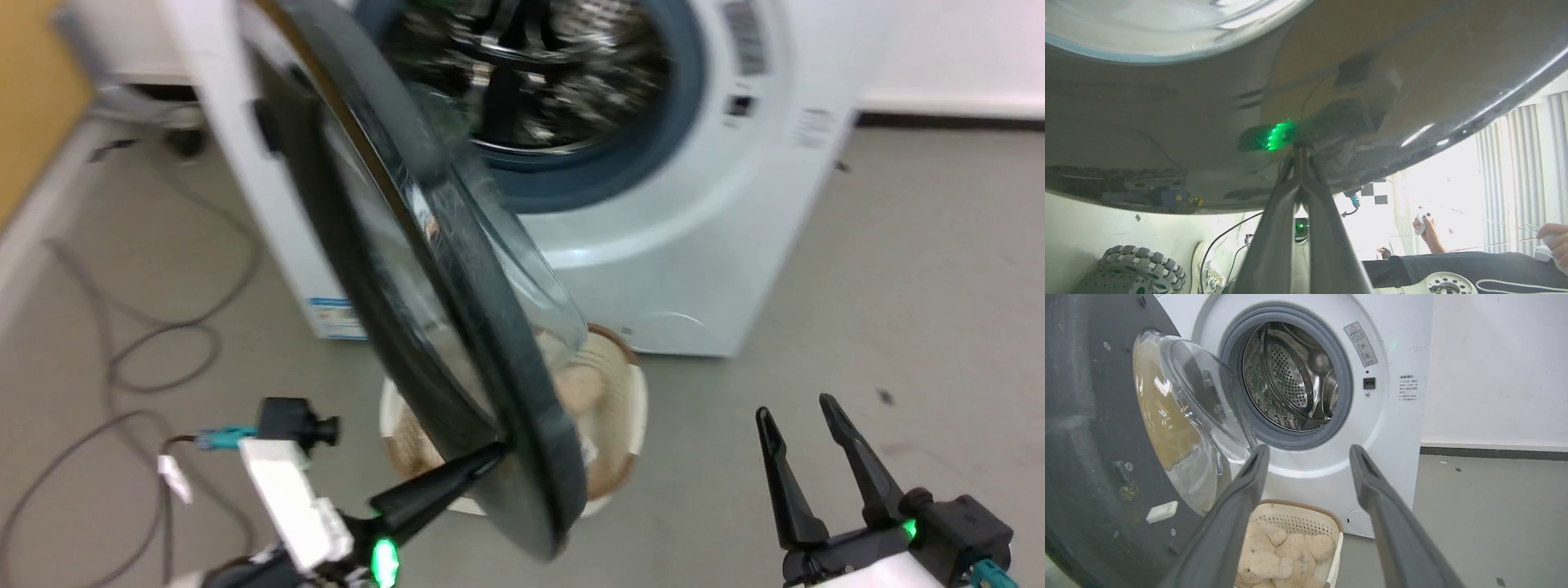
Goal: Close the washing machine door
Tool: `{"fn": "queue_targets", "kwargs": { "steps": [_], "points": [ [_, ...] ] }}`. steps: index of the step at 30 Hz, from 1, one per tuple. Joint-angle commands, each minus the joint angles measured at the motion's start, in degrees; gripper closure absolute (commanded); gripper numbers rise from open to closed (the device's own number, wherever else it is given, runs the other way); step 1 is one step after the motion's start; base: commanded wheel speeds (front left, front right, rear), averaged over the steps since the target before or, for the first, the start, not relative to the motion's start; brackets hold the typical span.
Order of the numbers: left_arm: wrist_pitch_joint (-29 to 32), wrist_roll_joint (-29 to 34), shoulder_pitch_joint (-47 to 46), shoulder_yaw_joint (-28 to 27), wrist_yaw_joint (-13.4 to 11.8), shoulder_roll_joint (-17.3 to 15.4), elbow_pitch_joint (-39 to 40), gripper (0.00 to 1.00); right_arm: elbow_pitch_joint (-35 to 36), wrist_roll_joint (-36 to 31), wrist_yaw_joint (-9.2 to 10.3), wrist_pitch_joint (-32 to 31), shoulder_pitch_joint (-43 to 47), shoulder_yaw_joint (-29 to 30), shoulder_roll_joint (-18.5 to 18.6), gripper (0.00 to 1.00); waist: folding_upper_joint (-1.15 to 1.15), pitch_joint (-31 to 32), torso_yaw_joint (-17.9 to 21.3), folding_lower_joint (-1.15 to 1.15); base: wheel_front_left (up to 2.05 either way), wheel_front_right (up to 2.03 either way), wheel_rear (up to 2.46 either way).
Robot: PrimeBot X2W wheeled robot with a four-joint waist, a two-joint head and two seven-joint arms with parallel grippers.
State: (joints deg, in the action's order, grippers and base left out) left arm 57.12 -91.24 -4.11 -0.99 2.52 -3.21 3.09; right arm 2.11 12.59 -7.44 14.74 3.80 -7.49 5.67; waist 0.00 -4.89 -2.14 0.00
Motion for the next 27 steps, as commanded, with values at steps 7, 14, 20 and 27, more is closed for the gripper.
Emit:
{"fn": "queue_targets", "kwargs": {
  "steps": [7,14,20,27],
  "points": [
    [-17.31,1.05,-7.11,7.25,3.69,0.32,-6.89,1.0,0.88,0.03,-0.05,0.26,-1.9,0.31,-0.58,0.0,0.0,-5.49,12.65,0.0,0.0,0.0,0.0],
    [-34.47,2.32,-17.42,11.17,4.74,0.33,-15.12,1.0,0.82,0.36,-0.05,0.26,-2.62,0.04,-1.59,0.0,0.0,-7.95,17.88,0.0,0.0,0.0,0.0],
    [-46.44,0.07,-25.67,13.75,4.93,0.33,-21.27,1.0,0.51,0.55,-0.05,0.26,-3.16,-0.29,-2.13,0.0,0.0,-8.63,20.14,0.0,0.0,0.0,0.0],
    [-50.6,-0.79,-27.82,16.84,4.95,0.33,-23.41,1.0,0.28,0.64,-0.05,0.26,-2.9,-0.05,-2.51,0.0,0.0,-7.58,19.49,0.0,0.0,0.0,0.0]
  ]
}}
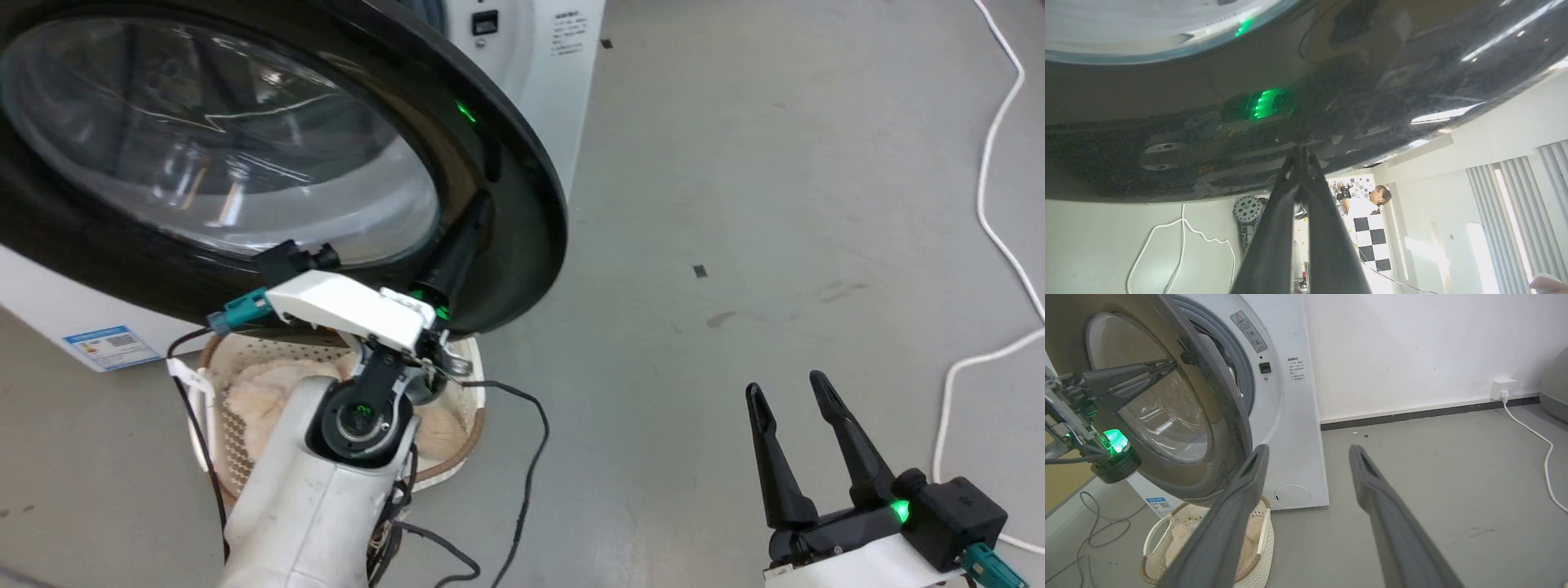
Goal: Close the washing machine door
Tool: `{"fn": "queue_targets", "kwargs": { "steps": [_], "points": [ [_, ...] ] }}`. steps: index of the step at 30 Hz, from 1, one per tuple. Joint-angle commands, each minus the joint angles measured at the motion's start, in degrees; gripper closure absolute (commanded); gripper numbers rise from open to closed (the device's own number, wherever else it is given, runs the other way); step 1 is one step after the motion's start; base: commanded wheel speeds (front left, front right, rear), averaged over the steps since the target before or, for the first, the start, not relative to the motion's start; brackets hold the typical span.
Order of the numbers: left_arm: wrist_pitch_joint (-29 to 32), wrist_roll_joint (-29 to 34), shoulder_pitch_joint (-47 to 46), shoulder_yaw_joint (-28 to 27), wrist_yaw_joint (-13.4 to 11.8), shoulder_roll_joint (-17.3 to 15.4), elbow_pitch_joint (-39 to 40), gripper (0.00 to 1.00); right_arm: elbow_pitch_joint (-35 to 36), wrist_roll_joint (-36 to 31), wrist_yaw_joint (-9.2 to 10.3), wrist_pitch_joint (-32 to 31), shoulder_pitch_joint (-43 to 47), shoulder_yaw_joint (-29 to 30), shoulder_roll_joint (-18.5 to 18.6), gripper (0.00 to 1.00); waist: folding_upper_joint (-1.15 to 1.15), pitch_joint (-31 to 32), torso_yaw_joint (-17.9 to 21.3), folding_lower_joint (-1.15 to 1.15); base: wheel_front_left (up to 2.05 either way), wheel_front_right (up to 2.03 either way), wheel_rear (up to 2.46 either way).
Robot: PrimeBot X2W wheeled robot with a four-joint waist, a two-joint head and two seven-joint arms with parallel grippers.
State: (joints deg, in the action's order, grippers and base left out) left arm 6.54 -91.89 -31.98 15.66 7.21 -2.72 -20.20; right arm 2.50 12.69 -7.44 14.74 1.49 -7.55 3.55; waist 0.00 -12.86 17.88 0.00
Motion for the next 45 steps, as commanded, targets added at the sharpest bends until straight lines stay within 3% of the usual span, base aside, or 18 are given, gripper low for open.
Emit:
{"fn": "queue_targets", "kwargs": {
  "steps": [1,6,10,15,18,20,24,27,33,38,39,40,45],
  "points": [
    [0.29,0.05,0.47,0.66,0.26,-0.17,-0.03,1.0,-0.12,0.53,-0.05,0.26,-0.49,0.03,-0.42,0.0,0.0,0.71,-0.96,0.0,0.0,0.0,0.0],
    [1.93,2.25,5.53,3.38,0.27,-1.8,3.16,1.0,-0.25,0.35,-0.05,0.26,0.01,0.22,-0.48,0.0,0.0,3.14,-3.73,0.0,0.0,0.0,0.0],
    [2.78,6.77,13.36,7.94,0.27,-5.92,8.8,1.0,-0.23,0.41,-0.05,0.26,0.89,1.19,-0.45,0.0,0.0,5.71,-6.45,0.0,0.0,0.0,0.0],
    [-2.87,19.85,21.13,14.79,0.27,-15.24,11.44,1.0,-0.11,0.39,-0.05,0.26,2.74,1.58,0.05,0.0,0.0,8.92,-10.08,0.0,0.0,0.0,0.0],
    [-9.29,31.83,22.77,17.78,0.18,-21.25,8.89,1.0,-0.17,0.45,-0.05,0.26,3.66,1.61,0.39,0.0,0.0,10.5,-11.97,0.0,0.0,0.0,0.0],
    [-15.02,38.03,23.39,18.06,-1.03,-22.84,6.93,1.0,-0.15,0.5,-0.05,0.26,4.18,1.7,0.48,0.0,0.0,11.57,-13.17,0.0,0.0,0.0,0.0],
    [-21.33,46.51,24.3,13.19,-5.04,-22.86,7.02,1.0,0.09,0.44,-0.05,0.26,5.04,1.7,0.59,0.0,0.0,12.75,-15.4,0.0,0.0,0.0,0.0],
    [-21.5,55.17,27.02,3.57,-7.54,-18.98,13.51,1.0,0.31,0.4,-0.05,0.26,5.35,1.61,0.65,0.0,0.0,13.03,-16.83,0.0,0.0,0.0,0.0],
    [-21.52,67.15,34.63,-6.12,-5.62,-11.93,21.39,1.0,0.49,0.33,-0.05,0.26,5.59,1.52,0.85,0.0,0.0,13.36,-18.36,0.0,0.0,0.0,0.0],
    [-21.53,75.32,39.28,-8.64,-2.48,-7.87,23.12,1.0,0.4,0.35,-0.05,0.26,5.75,1.44,0.91,0.0,0.0,13.45,-18.92,0.0,0.0,0.0,0.0],
    [-21.53,76.44,39.82,-8.63,-2.03,-7.42,22.83,0.56,0.36,0.37,-0.05,0.26,5.77,1.38,0.9,0.0,0.0,13.43,-18.96,0.0,0.0,0.0,0.0],
    [-21.53,77.43,40.16,-8.72,-1.68,-6.98,22.64,0.0,0.32,0.39,-0.05,0.26,5.79,1.33,0.9,0.0,0.0,13.41,-19.0,0.0,0.0,0.0,0.0],
    [-21.53,79.93,40.75,-9.23,-0.53,-5.07,21.55,0.0,0.09,0.45,-0.05,0.26,5.88,1.27,0.88,0.0,0.0,13.16,-19.09,0.0,0.0,0.0,0.0]
  ]
}}
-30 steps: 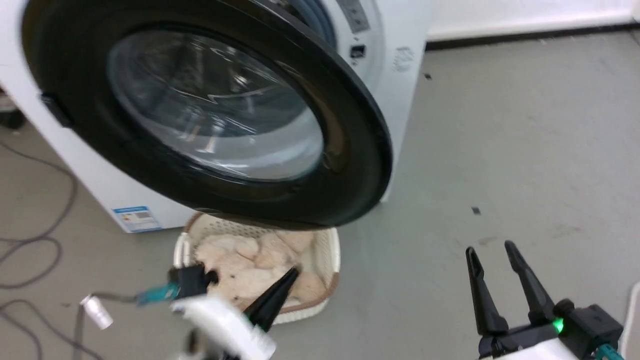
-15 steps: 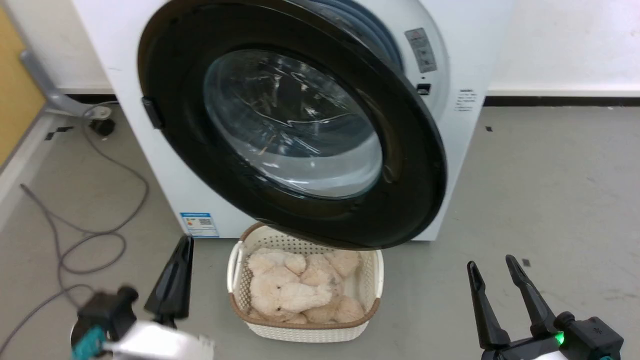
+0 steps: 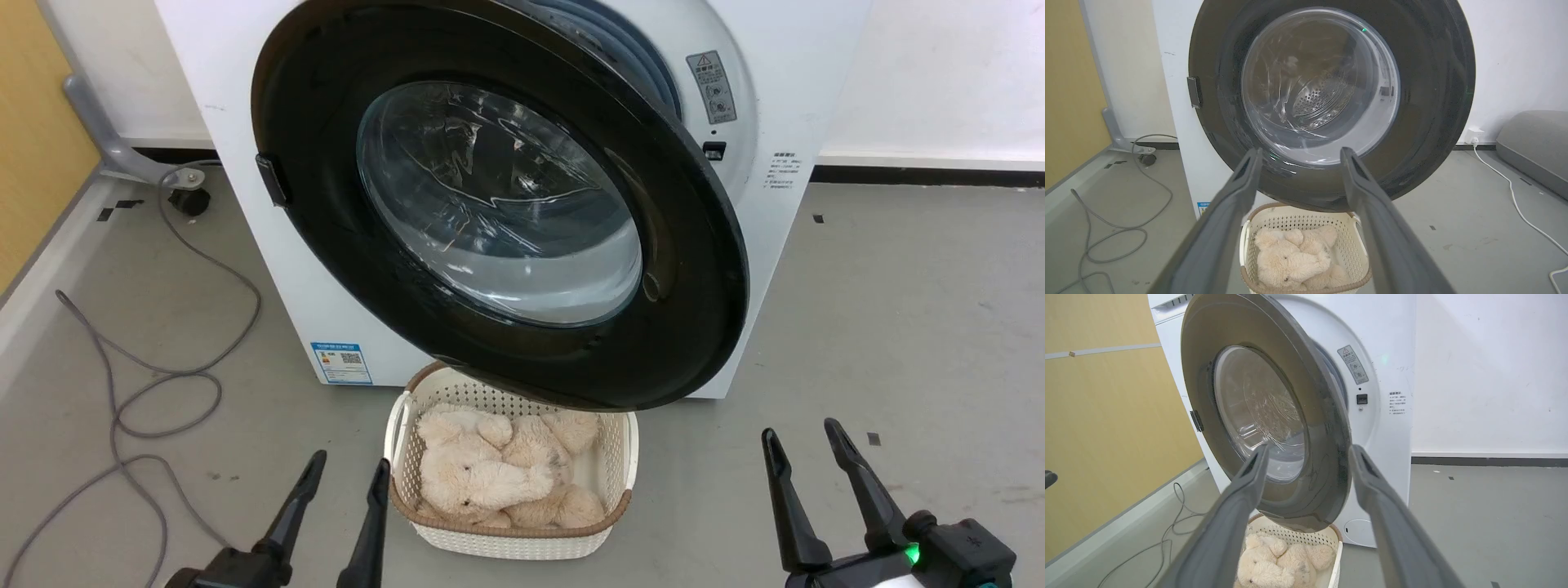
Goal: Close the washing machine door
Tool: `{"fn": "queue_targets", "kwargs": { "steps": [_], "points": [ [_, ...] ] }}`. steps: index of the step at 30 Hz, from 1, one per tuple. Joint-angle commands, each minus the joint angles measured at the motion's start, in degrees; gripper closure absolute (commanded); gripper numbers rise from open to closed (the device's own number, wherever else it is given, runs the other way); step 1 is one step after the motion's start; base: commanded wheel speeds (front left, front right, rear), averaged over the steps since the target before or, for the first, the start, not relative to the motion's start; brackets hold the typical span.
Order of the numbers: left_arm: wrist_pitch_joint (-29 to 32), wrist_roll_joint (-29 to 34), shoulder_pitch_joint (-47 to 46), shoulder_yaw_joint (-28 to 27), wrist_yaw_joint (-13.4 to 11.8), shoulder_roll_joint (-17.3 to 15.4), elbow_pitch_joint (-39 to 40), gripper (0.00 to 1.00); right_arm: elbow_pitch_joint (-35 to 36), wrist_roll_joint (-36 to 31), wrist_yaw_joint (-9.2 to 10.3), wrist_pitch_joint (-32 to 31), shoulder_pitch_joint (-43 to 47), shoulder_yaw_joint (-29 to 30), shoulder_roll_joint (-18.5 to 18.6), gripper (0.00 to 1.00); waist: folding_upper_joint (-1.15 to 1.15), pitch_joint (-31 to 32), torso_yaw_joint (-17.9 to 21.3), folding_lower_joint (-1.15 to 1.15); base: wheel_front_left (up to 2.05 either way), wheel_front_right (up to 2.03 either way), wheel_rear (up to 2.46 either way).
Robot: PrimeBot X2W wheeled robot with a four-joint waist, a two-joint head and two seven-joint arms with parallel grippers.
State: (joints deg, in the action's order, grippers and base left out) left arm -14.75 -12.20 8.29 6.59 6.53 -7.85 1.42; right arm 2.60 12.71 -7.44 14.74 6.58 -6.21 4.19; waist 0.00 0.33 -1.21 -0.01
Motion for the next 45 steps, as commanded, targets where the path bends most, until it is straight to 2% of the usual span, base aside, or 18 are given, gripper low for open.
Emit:
{"fn": "queue_targets", "kwargs": {
  "steps": [1,14,15,16,19,24,29,33,39,45],
  "points": [
    [-0.24,0.49,0.42,-0.16,0.3,0.27,-0.4,0.0,-0.06,0.45,-0.05,0.26,0.8,-0.08,0.23,0.0,0.0,-0.07,-0.01,0.01,0.0,0.0,0.0],
    [-0.25,1.87,-1.26,0.3,0.93,1.65,-1.25,0.0,0.25,0.86,-0.05,0.26,0.26,1.01,0.43,0.0,0.0,-0.77,-0.53,0.01,0.0,0.0,0.0],
    [-0.25,1.8,-1.37,0.37,0.93,1.73,-1.22,0.0,0.44,0.96,-0.05,0.26,0.12,0.87,0.74,0.69,0.0,-0.91,-0.73,0.01,0.0,0.0,0.0],
    [-0.25,1.68,-1.5,0.56,0.93,1.79,-1.24,0.0,0.59,1.21,-0.05,0.26,-0.01,0.58,1.09,1.0,0.0,-1.15,-1.01,0.01,0.0,0.0,0.0],
    [-0.25,1.4,-2.29,1.28,0.94,1.9,-1.27,0.0,0.71,1.79,-0.05,0.26,-1.0,-1.63,3.01,1.0,0.0,-2.13,-1.87,0.01,0.0,0.0,0.0],
    [-0.25,1.2,-4.15,2.13,0.95,2.06,-1.07,0.0,0.61,2.13,-0.05,0.26,-5.29,-7.16,8.23,1.0,0.0,-4.45,-3.47,0.01,0.0,0.0,0.0],
    [-0.25,1.29,-6.41,3.17,0.95,2.05,-0.31,0.0,-0.81,3.63,-0.05,0.26,-12.71,-11.99,14.42,1.0,0.0,-8.15,-5.12,0.01,0.0,0.0,0.0],
    [-0.25,1.39,-8.21,4.26,0.95,2.05,-0.64,0.0,-4.42,7.38,-0.05,0.26,-19.57,-14.62,18.77,1.0,0.0,-11.28,-6.29,0.01,0.0,0.0,0.0],
    [-0.25,1.05,-11.1,5.38,0.95,2.09,-1.2,0.0,-11.07,13.31,-0.05,0.07,-30.02,-15.57,23.68,1.0,0.0,-15.19,-7.89,0.01,0.0,0.0,0.0],
    [-0.25,1.41,-13.22,4.94,0.95,2.63,-1.8,0.0,-16.92,17.04,-0.05,-0.23,-38.05,-15.45,26.25,1.0,0.0,-18.3,-9.33,0.01,0.0,0.0,0.0]
  ]
}}
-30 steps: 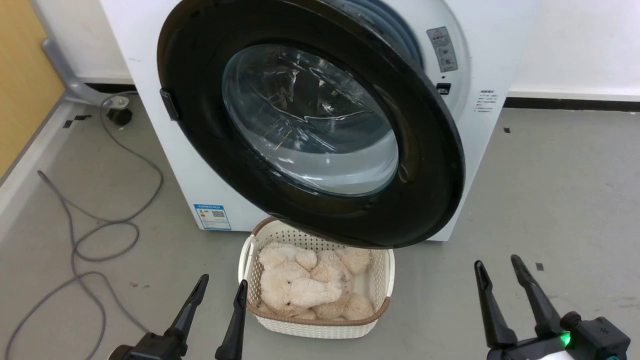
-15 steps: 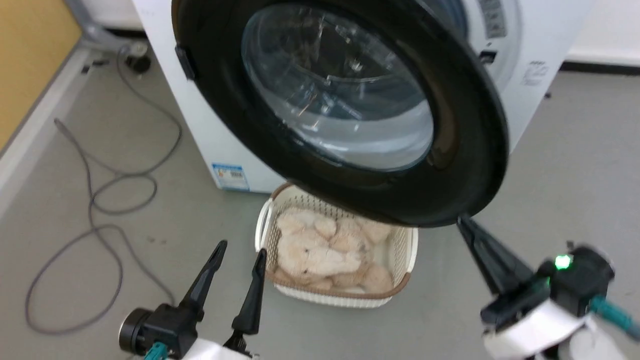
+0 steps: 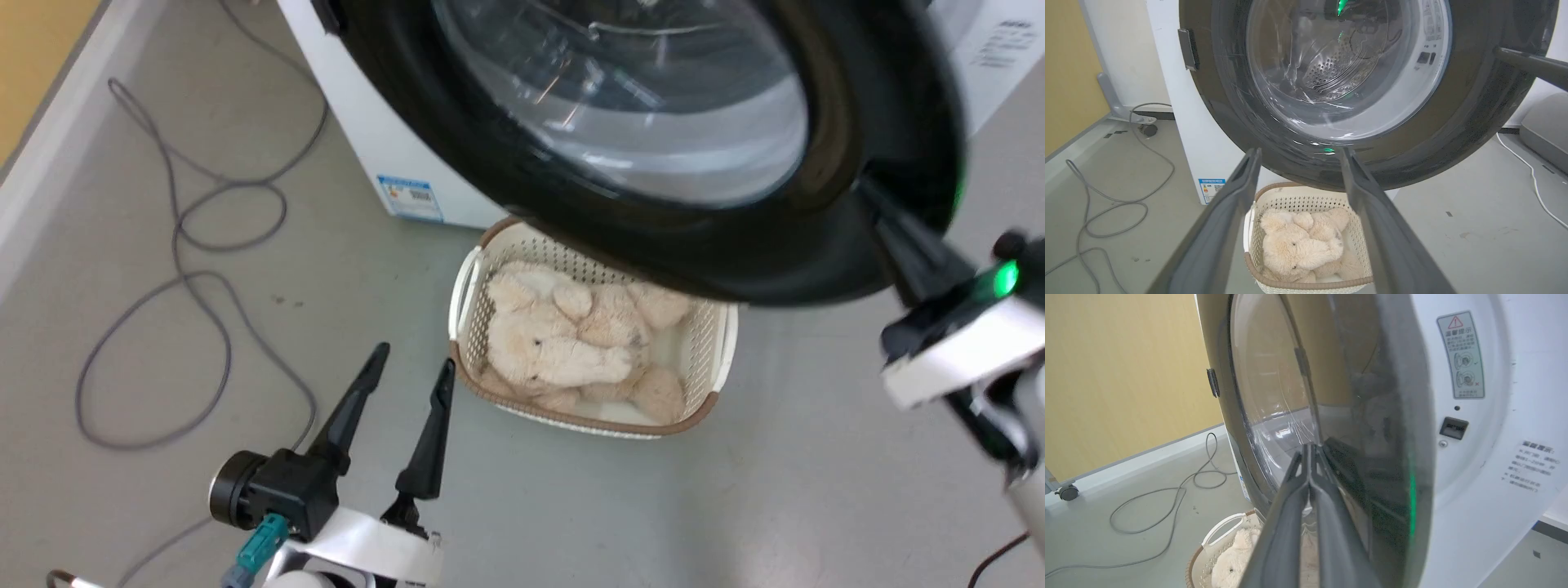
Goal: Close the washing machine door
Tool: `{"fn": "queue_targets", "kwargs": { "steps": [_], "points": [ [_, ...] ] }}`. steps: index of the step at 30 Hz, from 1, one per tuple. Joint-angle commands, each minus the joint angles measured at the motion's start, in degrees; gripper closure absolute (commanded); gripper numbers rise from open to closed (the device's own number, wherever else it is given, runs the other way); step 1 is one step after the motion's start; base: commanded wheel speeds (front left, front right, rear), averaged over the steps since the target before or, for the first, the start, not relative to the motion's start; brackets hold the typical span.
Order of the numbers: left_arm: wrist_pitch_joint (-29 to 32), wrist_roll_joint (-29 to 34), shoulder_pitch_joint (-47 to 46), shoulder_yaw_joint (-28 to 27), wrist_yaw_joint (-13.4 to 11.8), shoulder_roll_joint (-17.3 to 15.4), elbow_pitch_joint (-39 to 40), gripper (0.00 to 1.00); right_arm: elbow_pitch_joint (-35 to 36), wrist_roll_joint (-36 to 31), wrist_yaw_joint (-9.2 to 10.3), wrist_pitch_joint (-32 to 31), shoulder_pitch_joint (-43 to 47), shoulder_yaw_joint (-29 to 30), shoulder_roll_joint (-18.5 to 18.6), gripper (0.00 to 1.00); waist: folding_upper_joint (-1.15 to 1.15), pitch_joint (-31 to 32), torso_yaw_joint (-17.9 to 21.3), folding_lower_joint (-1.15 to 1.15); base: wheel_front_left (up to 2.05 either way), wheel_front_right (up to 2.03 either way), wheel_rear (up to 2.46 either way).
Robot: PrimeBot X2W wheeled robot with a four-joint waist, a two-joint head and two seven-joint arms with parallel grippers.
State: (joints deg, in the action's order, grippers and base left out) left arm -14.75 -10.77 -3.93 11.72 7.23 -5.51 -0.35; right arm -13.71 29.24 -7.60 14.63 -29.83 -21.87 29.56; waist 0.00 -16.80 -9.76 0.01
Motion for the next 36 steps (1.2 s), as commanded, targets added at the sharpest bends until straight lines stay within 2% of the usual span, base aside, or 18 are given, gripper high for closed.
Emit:
{"fn": "queue_targets", "kwargs": {
  "steps": [1,11,21,32,36],
  "points": [
    [-0.25,-0.01,-1.31,-0.28,0.25,0.41,0.03,0.0,-1.34,0.97,0.11,-0.15,-2.91,0.06,1.21,1.0,0.0,-1.69,-0.91,-0.01,0.0,0.0,0.0],
    [-0.25,0.21,-3.67,-0.16,0.25,0.7,0.64,0.0,-8.04,4.62,0.11,-2.05,-16.7,-2.34,3.52,1.0,0.0,-6.38,-1.83,-0.01,0.0,0.0,0.0],
    [-0.25,0.72,-5.81,-0.6,0.25,1.63,0.74,0.0,-17.57,5.86,0.11,-4.57,-27.51,1.56,2.45,1.0,0.0,-9.45,-2.75,-0.01,0.0,0.0,0.0],
    [-0.25,0.67,-5.68,-0.95,0.25,2.14,0.0,0.0,-22.07,6.23,0.11,-2.68,-27.67,2.31,1.11,1.0,0.0,-7.51,-2.58,-0.01,0.0,0.0,0.0],
    [-0.25,0.62,-4.74,-1.66,0.25,2.22,-0.54,0.0,-22.3,7.02,0.11,-1.42,-24.36,1.59,0.21,1.0,0.0,-3.93,-1.46,-0.01,0.0,0.0,0.0]
  ]
}}
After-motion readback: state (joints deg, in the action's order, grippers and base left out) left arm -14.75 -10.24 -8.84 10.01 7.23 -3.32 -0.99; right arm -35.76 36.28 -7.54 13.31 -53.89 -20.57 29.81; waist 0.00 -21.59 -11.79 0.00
